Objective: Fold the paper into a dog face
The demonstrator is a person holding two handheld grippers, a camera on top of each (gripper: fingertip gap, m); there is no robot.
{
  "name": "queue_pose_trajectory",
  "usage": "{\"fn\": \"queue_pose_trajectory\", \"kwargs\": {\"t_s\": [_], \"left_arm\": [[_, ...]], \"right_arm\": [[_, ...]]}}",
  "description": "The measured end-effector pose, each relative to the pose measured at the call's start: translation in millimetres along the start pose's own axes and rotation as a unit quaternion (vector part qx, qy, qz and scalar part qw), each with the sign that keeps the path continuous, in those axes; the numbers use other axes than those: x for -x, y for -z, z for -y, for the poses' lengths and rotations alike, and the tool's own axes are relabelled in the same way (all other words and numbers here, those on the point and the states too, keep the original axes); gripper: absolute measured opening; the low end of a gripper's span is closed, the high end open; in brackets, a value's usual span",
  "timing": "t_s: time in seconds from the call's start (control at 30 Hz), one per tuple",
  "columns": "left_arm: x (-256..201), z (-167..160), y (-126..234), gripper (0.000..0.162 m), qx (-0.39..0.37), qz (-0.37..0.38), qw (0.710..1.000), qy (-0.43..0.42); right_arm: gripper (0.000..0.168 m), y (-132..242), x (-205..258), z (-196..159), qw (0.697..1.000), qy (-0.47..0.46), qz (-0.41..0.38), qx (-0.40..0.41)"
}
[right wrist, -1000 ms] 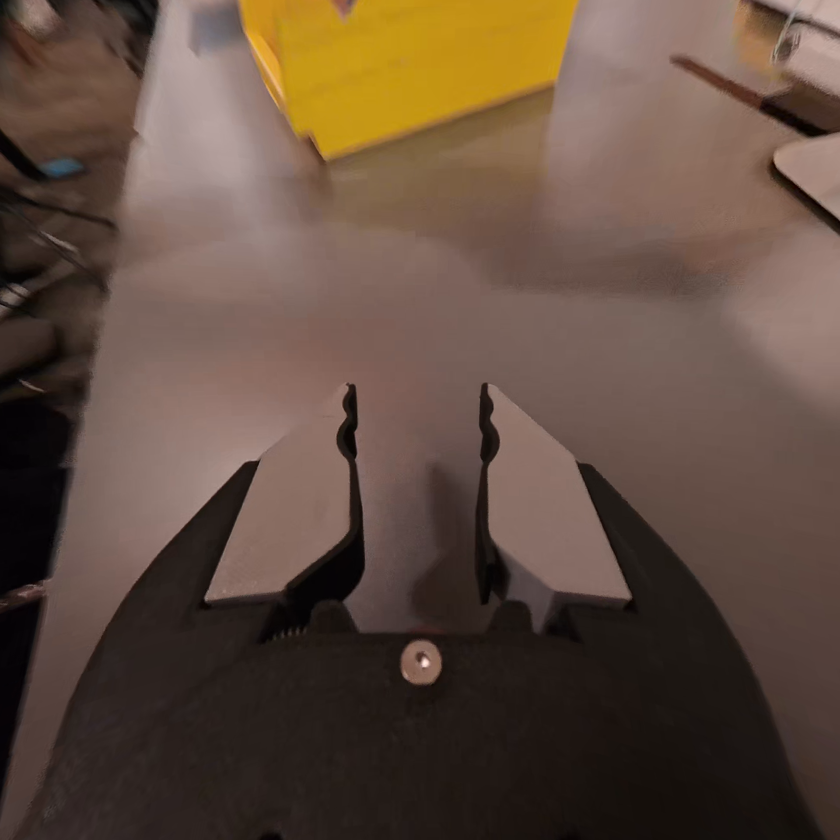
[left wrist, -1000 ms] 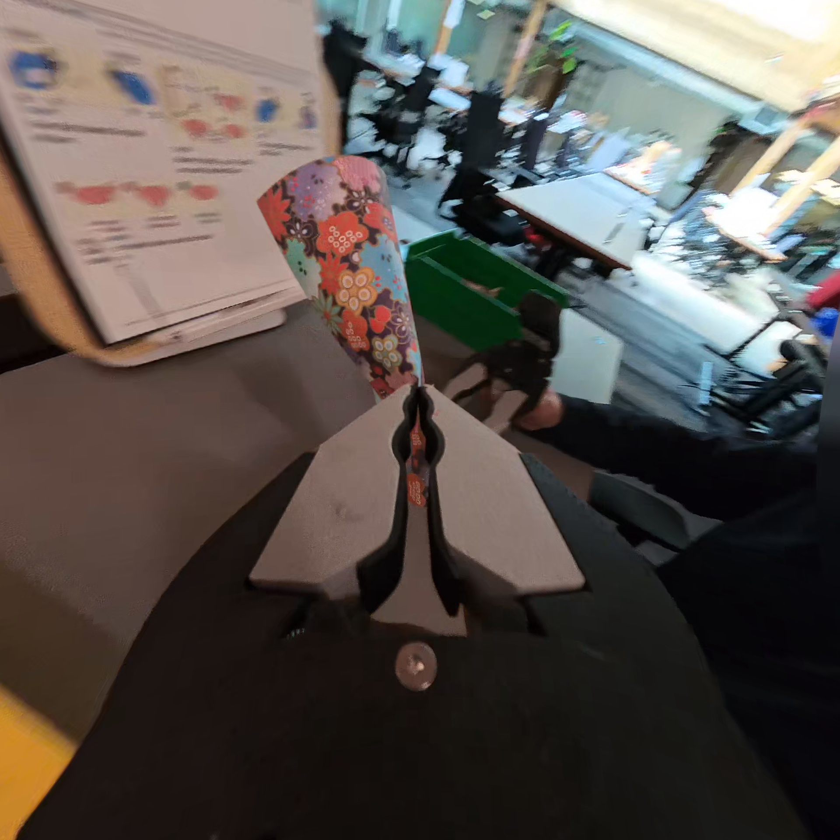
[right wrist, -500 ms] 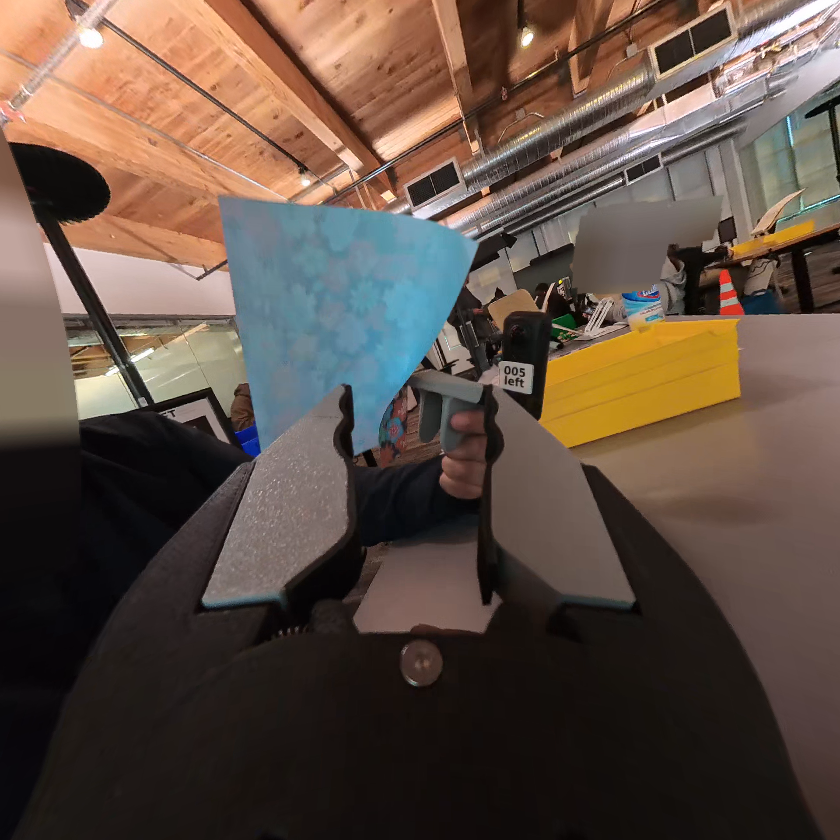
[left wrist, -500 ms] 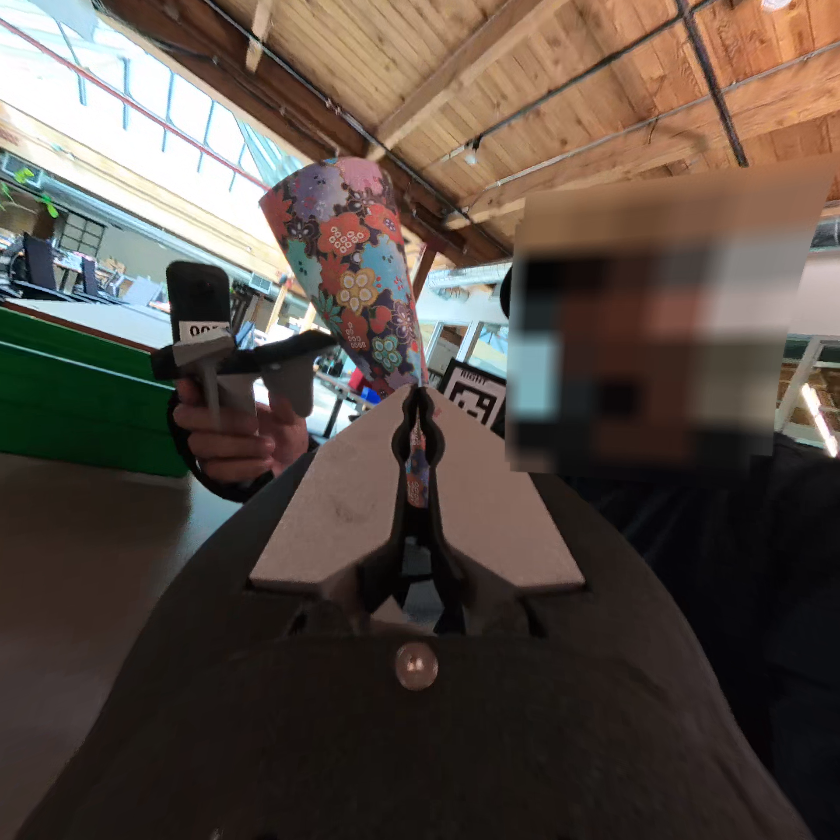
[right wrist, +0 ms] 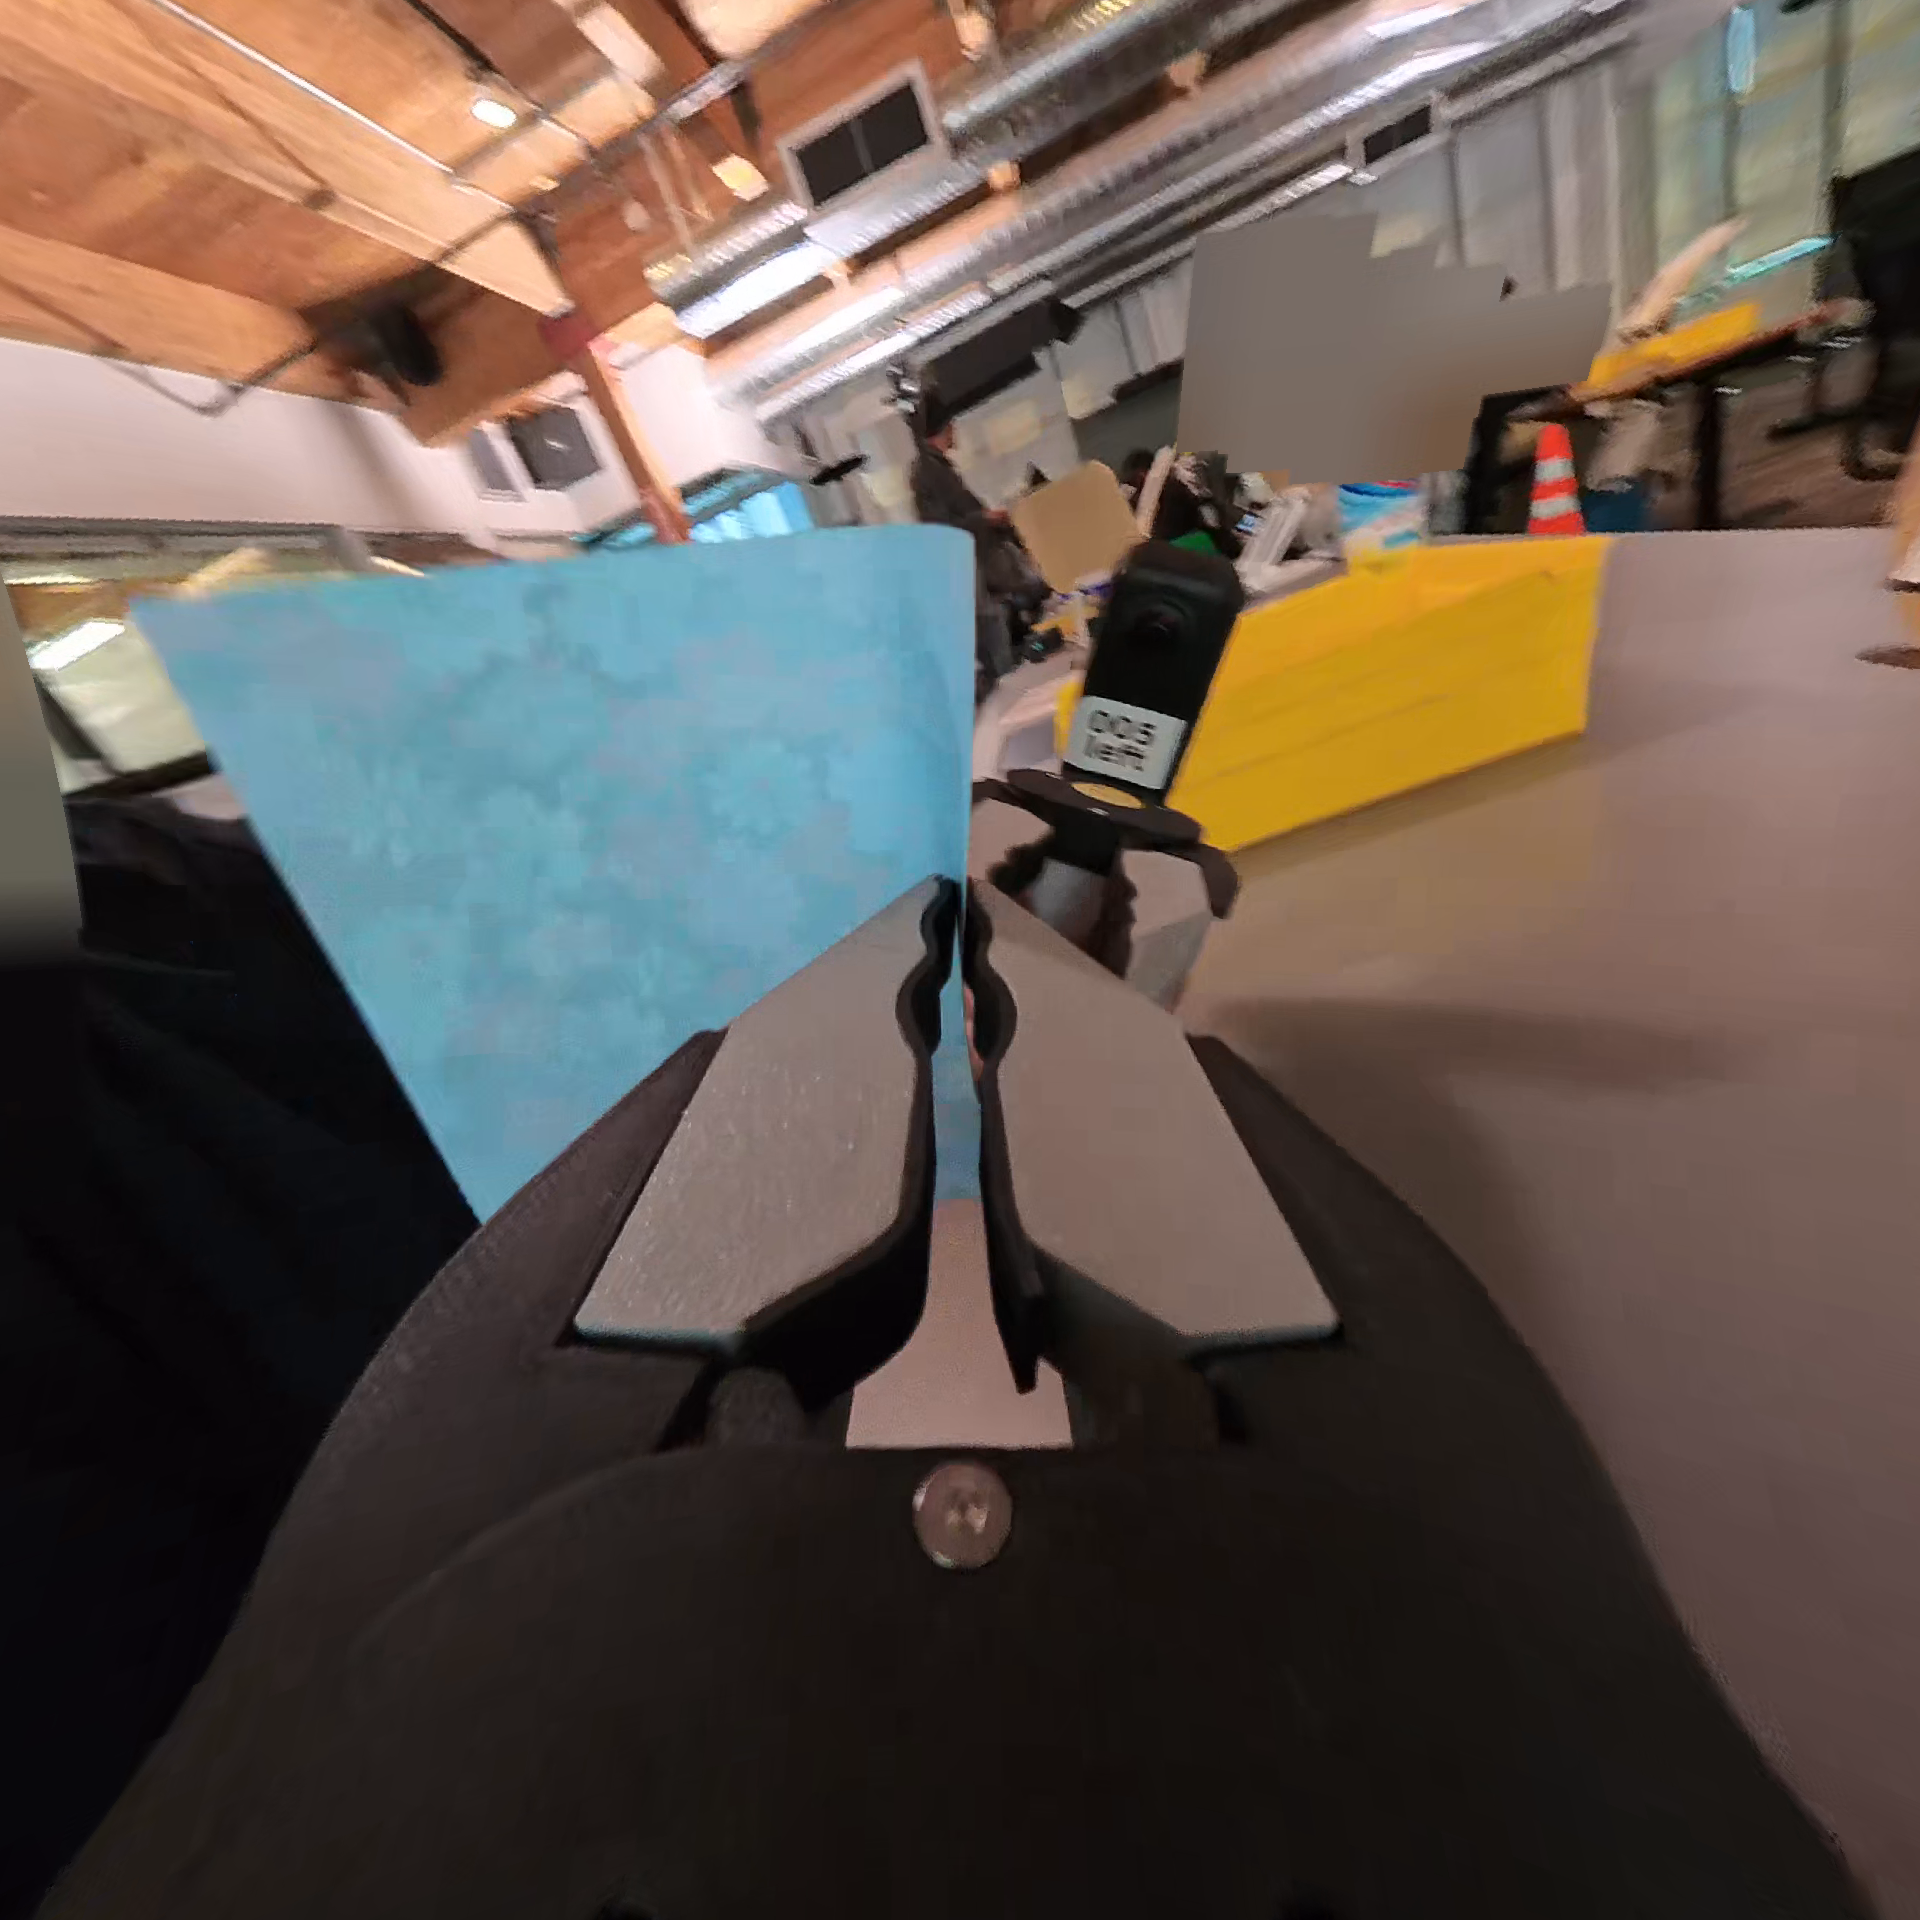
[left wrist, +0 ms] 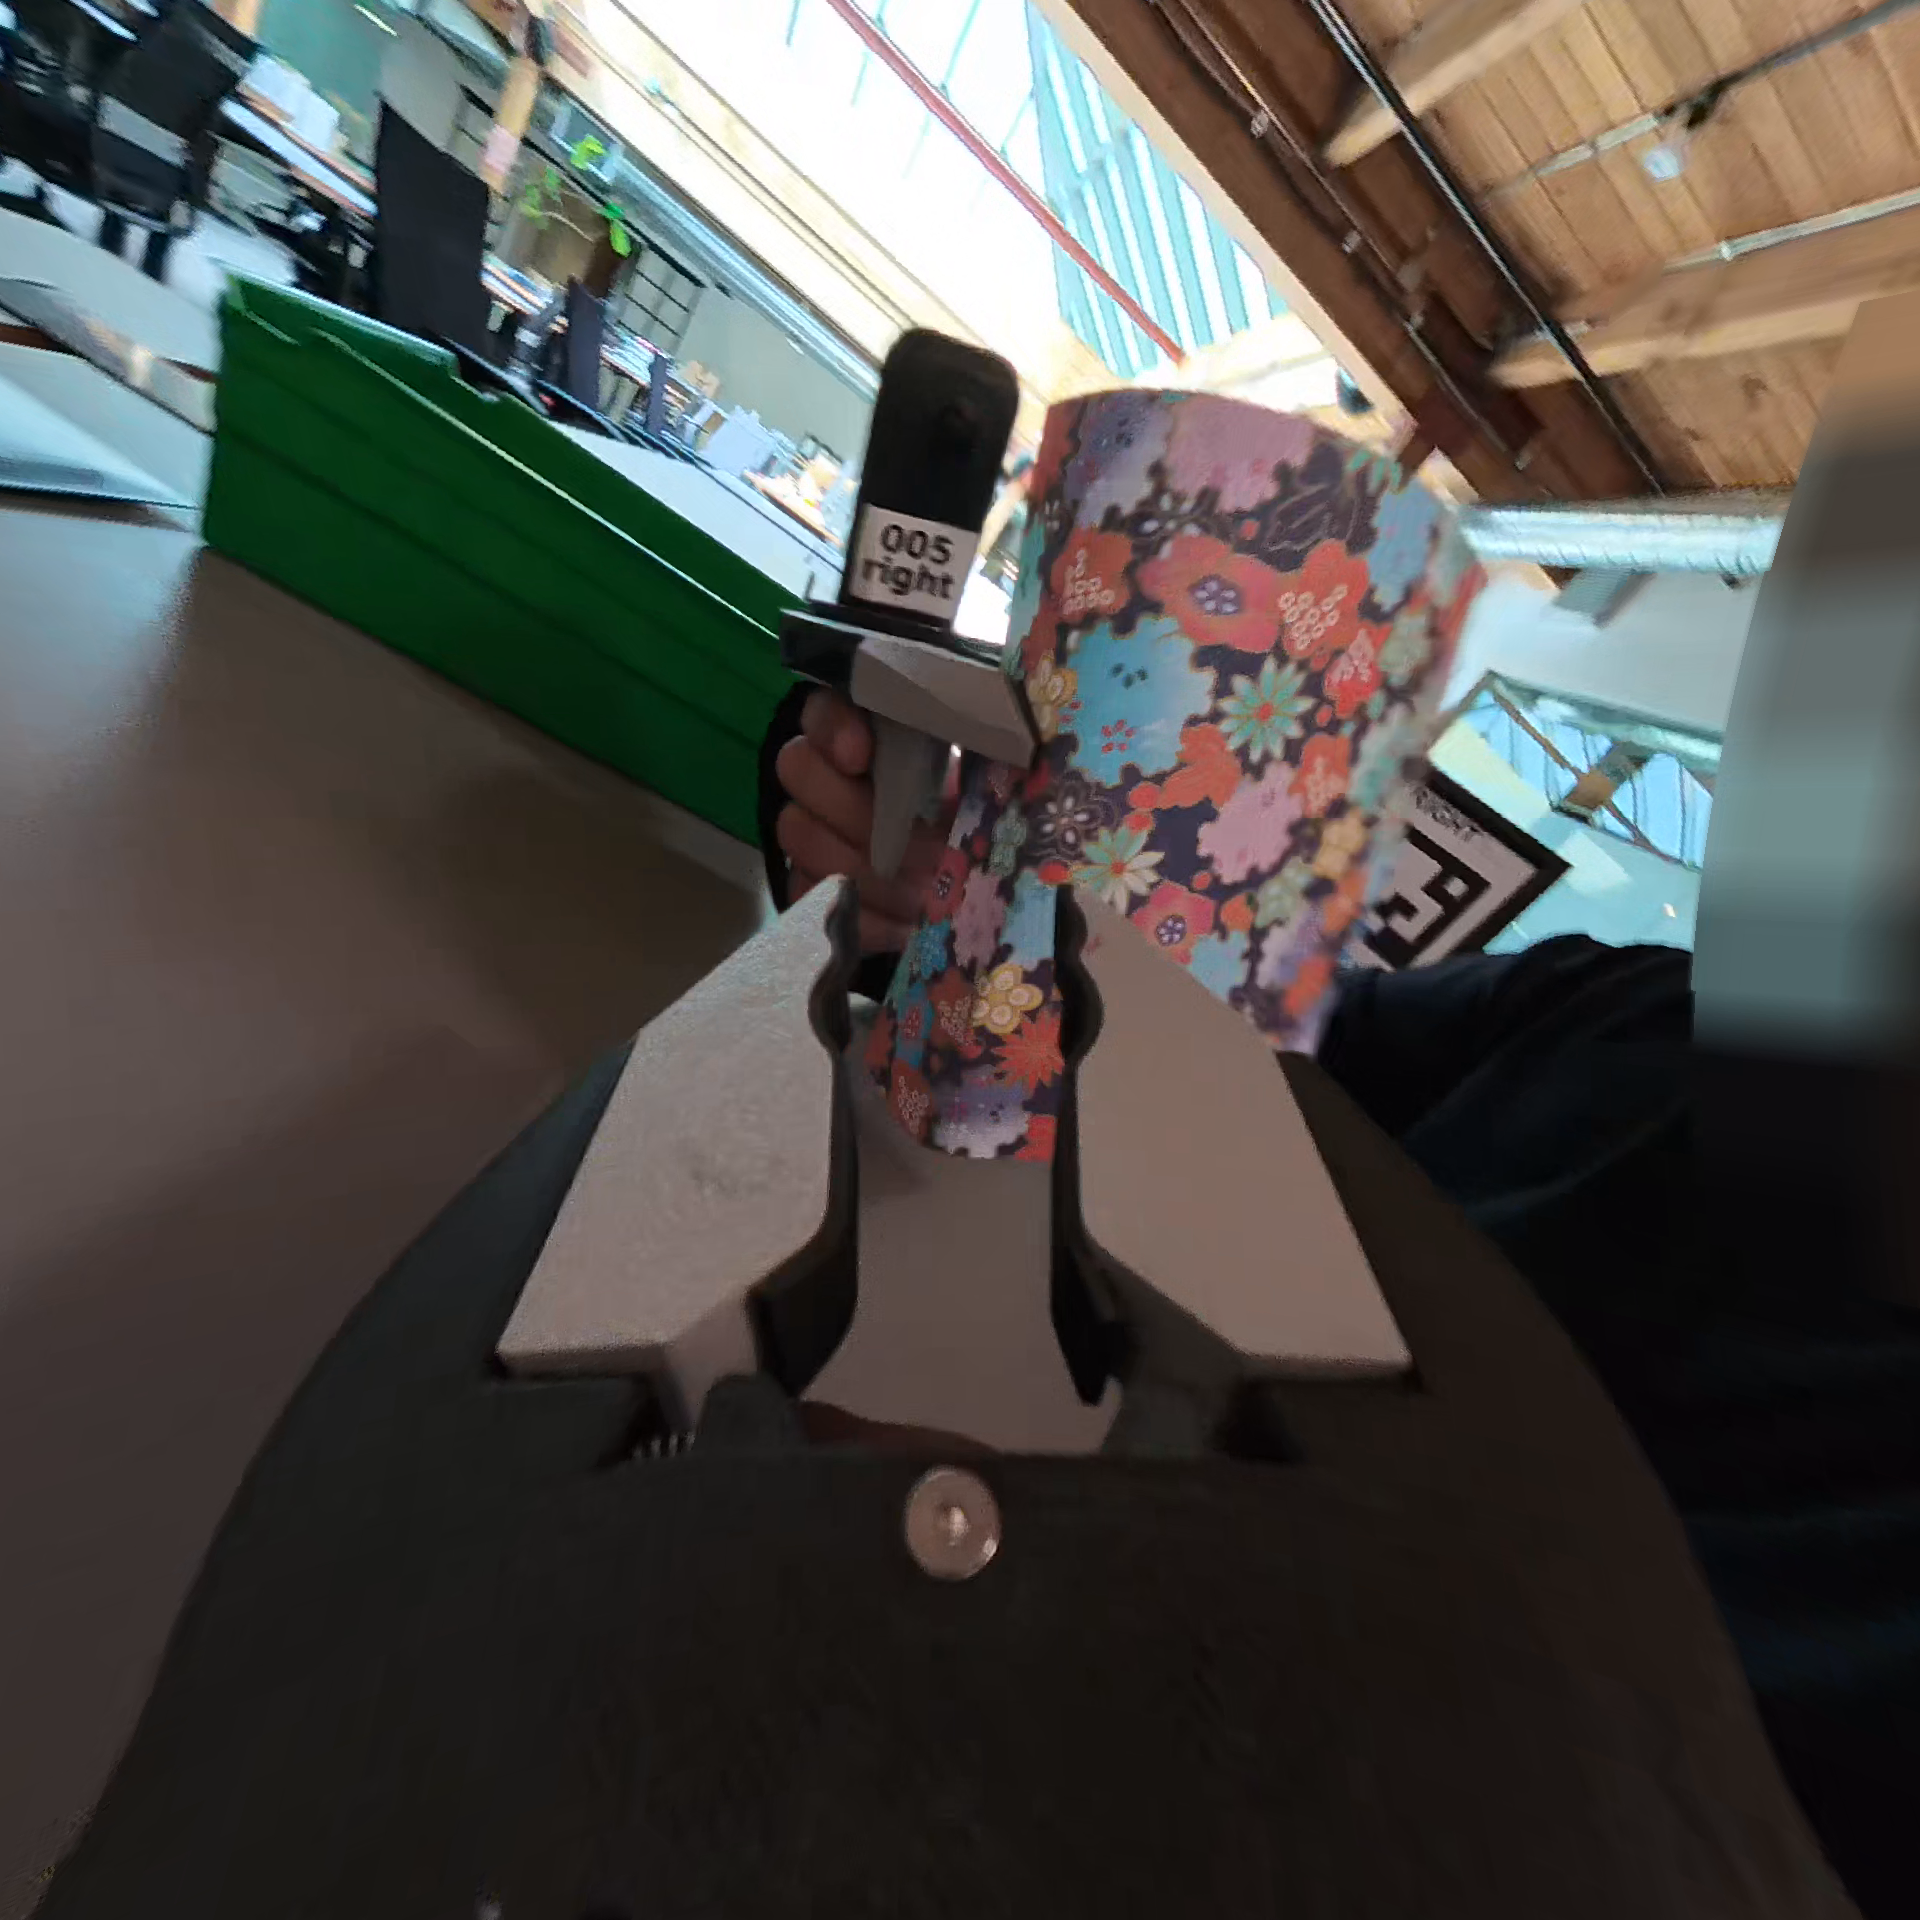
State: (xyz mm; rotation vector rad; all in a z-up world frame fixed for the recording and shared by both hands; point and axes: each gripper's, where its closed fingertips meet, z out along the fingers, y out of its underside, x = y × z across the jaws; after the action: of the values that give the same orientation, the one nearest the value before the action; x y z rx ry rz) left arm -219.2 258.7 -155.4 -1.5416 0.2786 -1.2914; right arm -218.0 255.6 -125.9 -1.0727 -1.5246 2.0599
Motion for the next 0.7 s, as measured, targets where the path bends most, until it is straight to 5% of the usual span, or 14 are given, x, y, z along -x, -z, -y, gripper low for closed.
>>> {"fn": "queue_pose_trajectory", "kwargs": {"t_s": [0.13,0.23,0.5,0.7], "left_arm": [[23.1,16.5,17.2,0.058,-0.044,0.048,0.997,0.046],[31.9,34.6,37.7,0.059,-0.084,0.079,0.992,0.056],[38.1,49.2,67.8,0.067,-0.107,0.139,0.984,0.034],[52.0,28.8,63.2,0.075,-0.052,0.161,0.984,0.065]], "right_arm": [[0.000,18.3,-41.5,-4.3,0.989,0.031,-0.145,0.029],[0.000,34.6,-60.3,-5.8,0.973,0.047,-0.221,0.056],[0.000,50.6,-77.2,-30.4,0.967,-0.076,-0.222,0.104],[0.000,65.3,-94.4,-46.1,0.944,-0.075,-0.281,0.155]]}}
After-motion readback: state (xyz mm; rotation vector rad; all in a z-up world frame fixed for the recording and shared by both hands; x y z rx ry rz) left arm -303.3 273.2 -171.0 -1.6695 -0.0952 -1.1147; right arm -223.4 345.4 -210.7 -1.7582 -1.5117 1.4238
